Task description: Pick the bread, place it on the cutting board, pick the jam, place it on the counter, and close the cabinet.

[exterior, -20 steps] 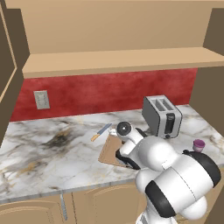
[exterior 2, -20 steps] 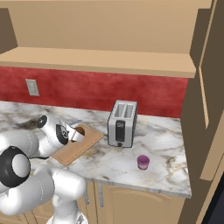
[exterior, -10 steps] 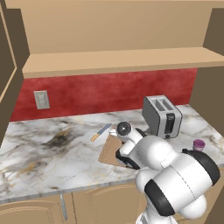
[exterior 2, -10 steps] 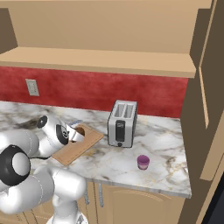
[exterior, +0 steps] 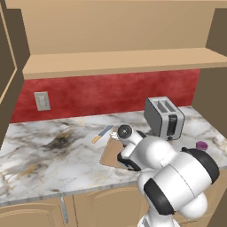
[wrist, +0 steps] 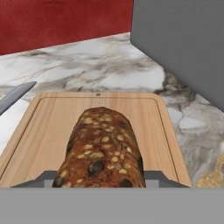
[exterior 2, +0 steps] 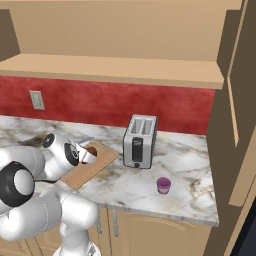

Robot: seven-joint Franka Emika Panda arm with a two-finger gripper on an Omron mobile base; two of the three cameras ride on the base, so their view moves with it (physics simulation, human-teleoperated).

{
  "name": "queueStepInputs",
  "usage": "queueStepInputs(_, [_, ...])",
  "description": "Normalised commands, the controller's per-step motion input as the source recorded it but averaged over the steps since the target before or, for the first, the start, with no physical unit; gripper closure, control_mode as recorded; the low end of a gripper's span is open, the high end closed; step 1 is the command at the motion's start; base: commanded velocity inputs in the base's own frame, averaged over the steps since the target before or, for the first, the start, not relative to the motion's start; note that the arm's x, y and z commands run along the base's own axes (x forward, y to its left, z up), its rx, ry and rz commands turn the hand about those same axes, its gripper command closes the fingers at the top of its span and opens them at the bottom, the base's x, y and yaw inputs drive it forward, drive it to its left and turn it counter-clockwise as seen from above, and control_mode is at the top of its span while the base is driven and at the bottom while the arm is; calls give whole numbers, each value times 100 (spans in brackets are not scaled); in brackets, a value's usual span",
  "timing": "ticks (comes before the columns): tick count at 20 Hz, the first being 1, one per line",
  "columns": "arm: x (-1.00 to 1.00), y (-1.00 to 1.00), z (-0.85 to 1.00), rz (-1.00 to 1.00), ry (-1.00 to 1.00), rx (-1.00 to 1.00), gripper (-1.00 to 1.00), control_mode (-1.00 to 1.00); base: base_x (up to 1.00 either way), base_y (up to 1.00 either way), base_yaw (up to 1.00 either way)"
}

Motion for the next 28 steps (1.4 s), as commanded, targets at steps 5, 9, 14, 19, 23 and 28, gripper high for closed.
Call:
queueStepInputs(5, [0,0,0,0,0,0,-100,-100,0,0,0])
queueStepInputs(9, [0,0,0,0,1,0,-100,-100,0,0,0])
queueStepInputs(14, [0,0,0,0,0,0,-100,-100,0,0,0])
queueStepInputs(19, [0,-2,1,0,0,0,-100,-100,0,0,0])
queueStepInputs(23, [-3,0,9,0,0,0,-100,-100,0,0,0])
queueStepInputs(28, [-2,0,13,0,0,0,-100,-100,0,0,0])
